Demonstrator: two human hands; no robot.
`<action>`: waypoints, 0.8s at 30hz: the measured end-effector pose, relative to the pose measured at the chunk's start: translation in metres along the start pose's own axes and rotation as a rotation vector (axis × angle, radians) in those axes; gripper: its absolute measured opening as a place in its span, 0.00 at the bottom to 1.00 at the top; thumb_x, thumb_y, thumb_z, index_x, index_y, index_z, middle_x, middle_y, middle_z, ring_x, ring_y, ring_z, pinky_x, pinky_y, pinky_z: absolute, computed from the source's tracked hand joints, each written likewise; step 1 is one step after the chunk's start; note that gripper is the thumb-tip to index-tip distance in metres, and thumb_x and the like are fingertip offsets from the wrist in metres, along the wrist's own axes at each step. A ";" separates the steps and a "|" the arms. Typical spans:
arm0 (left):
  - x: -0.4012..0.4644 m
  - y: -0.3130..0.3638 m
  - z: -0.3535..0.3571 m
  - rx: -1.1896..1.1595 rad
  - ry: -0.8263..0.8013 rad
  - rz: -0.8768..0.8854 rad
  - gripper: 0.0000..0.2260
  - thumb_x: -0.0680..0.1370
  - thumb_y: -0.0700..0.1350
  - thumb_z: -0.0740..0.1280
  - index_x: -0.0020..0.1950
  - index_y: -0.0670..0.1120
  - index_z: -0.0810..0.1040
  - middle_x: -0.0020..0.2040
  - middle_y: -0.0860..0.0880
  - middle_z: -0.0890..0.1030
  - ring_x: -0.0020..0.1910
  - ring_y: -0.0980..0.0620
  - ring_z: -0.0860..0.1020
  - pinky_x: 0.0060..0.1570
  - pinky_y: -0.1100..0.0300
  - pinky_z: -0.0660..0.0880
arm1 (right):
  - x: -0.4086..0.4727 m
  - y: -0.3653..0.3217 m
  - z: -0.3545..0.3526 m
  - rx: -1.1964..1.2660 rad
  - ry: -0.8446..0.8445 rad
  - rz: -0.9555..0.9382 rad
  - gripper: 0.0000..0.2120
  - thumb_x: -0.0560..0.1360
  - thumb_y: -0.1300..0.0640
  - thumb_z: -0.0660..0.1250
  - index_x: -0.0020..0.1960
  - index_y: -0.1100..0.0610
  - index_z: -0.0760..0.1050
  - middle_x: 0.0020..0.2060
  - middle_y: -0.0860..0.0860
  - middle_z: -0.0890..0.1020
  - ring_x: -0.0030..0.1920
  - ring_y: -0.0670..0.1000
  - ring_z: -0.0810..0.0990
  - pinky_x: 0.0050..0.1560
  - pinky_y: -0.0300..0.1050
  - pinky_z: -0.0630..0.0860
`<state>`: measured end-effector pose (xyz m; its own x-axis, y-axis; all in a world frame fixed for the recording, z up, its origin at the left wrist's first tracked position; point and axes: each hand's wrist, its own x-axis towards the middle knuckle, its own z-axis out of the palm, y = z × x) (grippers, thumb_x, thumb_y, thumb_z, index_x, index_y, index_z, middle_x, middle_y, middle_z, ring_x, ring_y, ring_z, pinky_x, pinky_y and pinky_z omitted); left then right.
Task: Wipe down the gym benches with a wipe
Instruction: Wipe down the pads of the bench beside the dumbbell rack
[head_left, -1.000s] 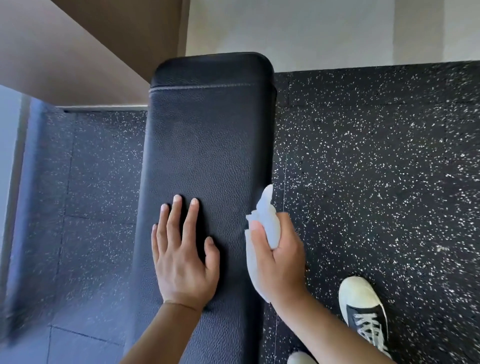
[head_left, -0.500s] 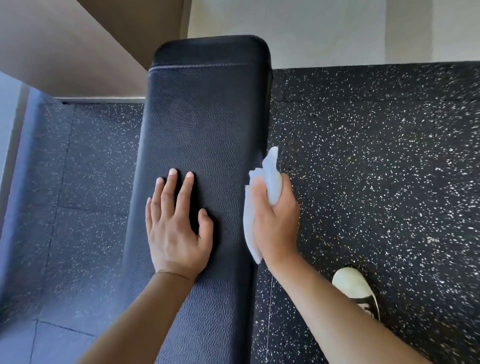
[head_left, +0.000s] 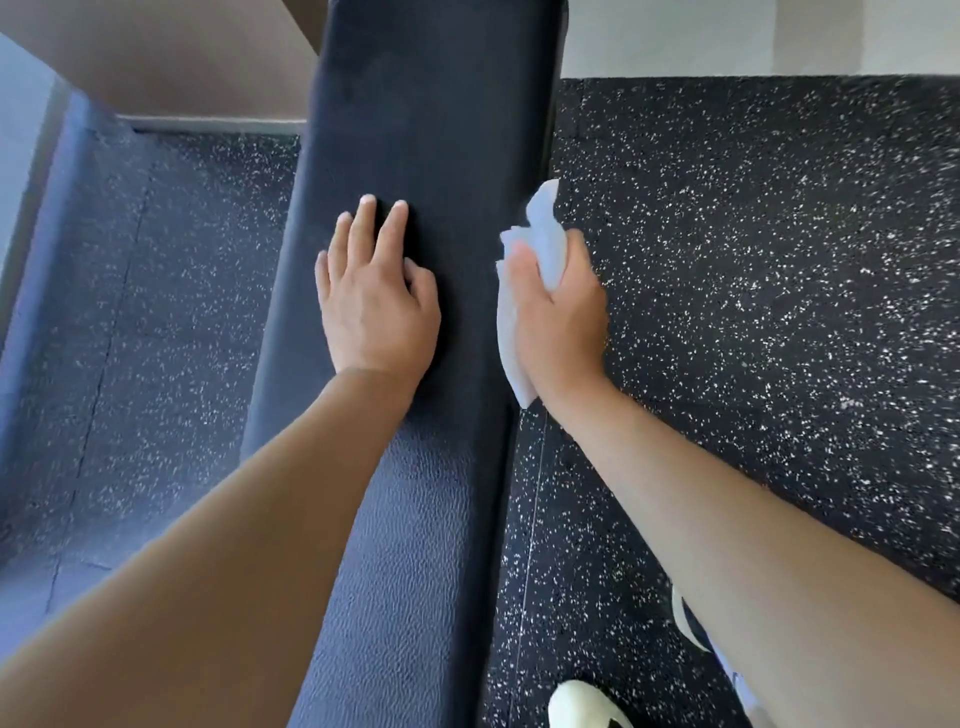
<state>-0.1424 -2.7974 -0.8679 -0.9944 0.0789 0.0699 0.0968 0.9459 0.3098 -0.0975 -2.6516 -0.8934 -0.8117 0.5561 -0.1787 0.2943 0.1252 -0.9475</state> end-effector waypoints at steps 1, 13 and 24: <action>-0.011 -0.001 -0.001 -0.012 -0.007 -0.001 0.26 0.82 0.44 0.57 0.82 0.49 0.67 0.84 0.46 0.62 0.83 0.43 0.58 0.81 0.45 0.54 | -0.007 0.000 0.002 0.000 0.032 0.005 0.09 0.80 0.43 0.65 0.47 0.48 0.72 0.40 0.41 0.82 0.42 0.45 0.80 0.48 0.52 0.78; -0.207 -0.032 -0.021 0.002 -0.051 -0.008 0.29 0.80 0.45 0.55 0.83 0.49 0.63 0.85 0.51 0.59 0.85 0.50 0.54 0.82 0.42 0.54 | -0.223 0.045 -0.058 -0.025 -0.309 -0.034 0.03 0.81 0.46 0.67 0.52 0.42 0.73 0.49 0.36 0.84 0.50 0.39 0.82 0.50 0.36 0.74; -0.209 -0.026 -0.018 0.027 -0.001 -0.034 0.28 0.80 0.45 0.57 0.82 0.49 0.66 0.84 0.51 0.62 0.84 0.48 0.58 0.81 0.42 0.57 | -0.060 0.000 -0.004 0.039 0.045 0.107 0.08 0.78 0.43 0.65 0.48 0.48 0.73 0.40 0.42 0.83 0.42 0.45 0.81 0.51 0.53 0.79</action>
<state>0.0641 -2.8438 -0.8729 -0.9972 0.0470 0.0586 0.0619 0.9560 0.2867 -0.0468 -2.6818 -0.8816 -0.7532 0.6009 -0.2677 0.3571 0.0318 -0.9335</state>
